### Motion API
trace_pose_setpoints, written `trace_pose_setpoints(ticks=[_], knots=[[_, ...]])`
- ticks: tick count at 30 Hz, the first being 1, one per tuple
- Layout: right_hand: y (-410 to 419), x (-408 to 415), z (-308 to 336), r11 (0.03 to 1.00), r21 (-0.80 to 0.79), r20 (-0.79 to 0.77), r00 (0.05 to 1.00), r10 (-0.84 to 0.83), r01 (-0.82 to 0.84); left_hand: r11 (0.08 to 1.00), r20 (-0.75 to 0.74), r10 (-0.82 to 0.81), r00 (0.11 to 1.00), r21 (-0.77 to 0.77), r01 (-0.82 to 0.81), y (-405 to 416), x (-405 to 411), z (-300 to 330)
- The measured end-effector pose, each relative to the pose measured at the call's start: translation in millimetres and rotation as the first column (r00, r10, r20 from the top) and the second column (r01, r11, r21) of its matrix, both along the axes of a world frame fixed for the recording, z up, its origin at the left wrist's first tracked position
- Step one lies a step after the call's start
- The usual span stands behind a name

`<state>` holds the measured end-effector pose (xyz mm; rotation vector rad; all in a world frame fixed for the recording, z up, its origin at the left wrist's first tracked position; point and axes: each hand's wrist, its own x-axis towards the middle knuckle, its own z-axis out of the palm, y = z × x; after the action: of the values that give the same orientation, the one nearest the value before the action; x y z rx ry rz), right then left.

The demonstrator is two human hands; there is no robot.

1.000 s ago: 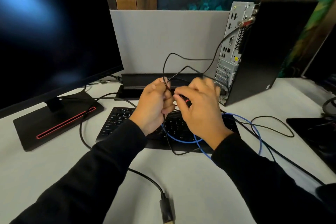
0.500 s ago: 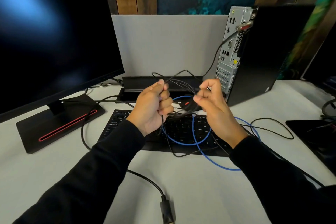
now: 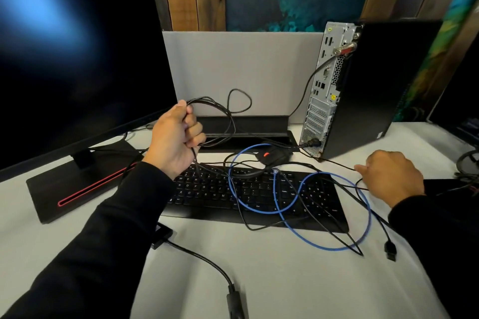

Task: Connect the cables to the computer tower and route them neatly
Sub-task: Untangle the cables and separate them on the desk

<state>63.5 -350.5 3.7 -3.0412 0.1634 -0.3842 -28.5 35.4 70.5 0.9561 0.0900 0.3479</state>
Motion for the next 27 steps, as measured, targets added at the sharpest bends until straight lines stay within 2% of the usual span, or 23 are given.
trace_pose_setpoints(ticks=[4, 8, 12, 15, 17, 19, 21, 24, 27], knots=[[-6.8, 3.9, -4.6, 0.994, -0.03, -0.1, 0.989, -0.109, 0.106, 0.99, 0.069, 0.08, 0.994, -0.123, -0.071, 31.0, 0.2, 12.8], [-9.1, 7.2, -14.6, 0.991, -0.077, -0.099, 0.988, -0.118, 0.111, 0.98, 0.084, 0.138, 0.987, -0.158, -0.123, 54.2, -4.6, 14.0], [10.0, -0.6, -17.3, 0.942, -0.324, -0.024, 0.995, -0.099, 0.086, 0.996, 0.032, 0.079, 0.996, -0.051, -0.077, 23.9, -0.2, 1.0], [35.4, -10.2, -2.7, 0.968, -0.251, 0.033, 0.999, 0.002, 0.006, 0.998, 0.02, 0.043, 0.999, 0.048, -0.044, 0.4, 1.7, -3.9], [60.8, -18.9, 11.8, 0.97, -0.063, 0.116, 0.964, 0.241, -0.235, 0.996, 0.029, 0.019, 0.999, 0.084, -0.021, -10.3, 2.7, -4.5], [92.7, -33.1, 32.1, 0.826, 0.204, 0.204, 0.848, 0.489, -0.526, 0.994, 0.03, -0.011, 0.999, 0.112, 0.008, -18.6, 2.5, -4.7], [124.0, -46.6, 51.2, 0.644, 0.342, 0.26, 0.728, 0.635, -0.684, 0.989, 0.022, -0.045, 0.999, 0.141, 0.042, -25.2, 0.3, -4.7], [158.6, -45.6, 60.8, 0.494, 0.418, 0.208, 0.61, 0.765, -0.762, 0.984, 0.016, -0.096, 0.995, 0.152, 0.093, -29.8, -1.2, -6.1], [172.1, -36.2, 54.5, 0.346, 0.615, 0.198, 0.564, 0.801, -0.708, 0.989, 0.017, -0.109, 0.994, 0.107, 0.106, -27.0, -0.5, -7.2]])
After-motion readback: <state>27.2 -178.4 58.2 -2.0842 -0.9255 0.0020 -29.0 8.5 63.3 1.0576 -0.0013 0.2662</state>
